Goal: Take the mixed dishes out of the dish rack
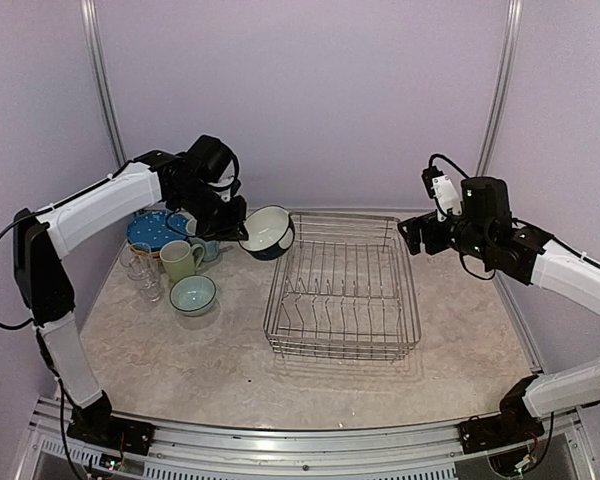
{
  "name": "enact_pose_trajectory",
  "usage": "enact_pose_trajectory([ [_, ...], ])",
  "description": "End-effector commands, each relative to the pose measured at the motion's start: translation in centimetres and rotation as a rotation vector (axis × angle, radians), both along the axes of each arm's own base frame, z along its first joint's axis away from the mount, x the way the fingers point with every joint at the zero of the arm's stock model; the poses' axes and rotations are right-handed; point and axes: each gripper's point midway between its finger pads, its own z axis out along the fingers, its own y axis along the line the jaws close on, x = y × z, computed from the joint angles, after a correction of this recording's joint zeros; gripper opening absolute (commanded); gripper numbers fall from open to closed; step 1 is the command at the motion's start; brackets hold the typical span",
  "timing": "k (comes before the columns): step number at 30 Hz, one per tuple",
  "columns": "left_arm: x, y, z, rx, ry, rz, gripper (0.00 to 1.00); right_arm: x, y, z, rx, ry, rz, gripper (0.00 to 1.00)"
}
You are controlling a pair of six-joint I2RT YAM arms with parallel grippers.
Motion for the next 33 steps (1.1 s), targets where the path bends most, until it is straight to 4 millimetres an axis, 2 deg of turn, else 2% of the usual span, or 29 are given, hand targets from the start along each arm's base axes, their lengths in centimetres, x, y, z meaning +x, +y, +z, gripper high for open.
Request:
enact_pose_trajectory([
  [1, -0.1, 5.2, 1.0, 0.062, -0.052, 0.136, 0.0, 1.7, -4.1, -1.5, 0.114, 0.065, -0.172, 1.0],
  [6, -1.6, 10.4, -1.5, 0.194, -0.019, 0.263, 0.0, 2.4, -5.7, -3.5, 0.143, 0.13, -0.22, 1.0],
  [10, -2.4, 13.7, -4.1, 0.251, 0.042, 0.351, 0.0, 2.4, -6.1, -3.5, 0.153, 0.126, -0.228, 1.0],
  [15, -2.6, 16.5, -6.0, 0.304, 0.068, 0.433, 0.0, 2.1, -6.8, -2.8, 0.148, 0.105, -0.243, 1.0],
  [18, -2.9, 17.7, -7.0, 0.317, 0.091, 0.468, 0.0, 1.9, -7.2, -2.5, 0.147, 0.094, -0.251, 1.0],
  [28, -3.3, 19.0, -9.6, 0.32, 0.141, 0.511, 0.0, 1.4, -7.7, -1.8, 0.149, 0.067, -0.256, 1.0],
  [33, -3.2, 19.2, -9.8, 0.33, 0.14, 0.521, 0.11, 1.3, -7.8, -1.5, 0.144, 0.059, -0.256, 1.0],
])
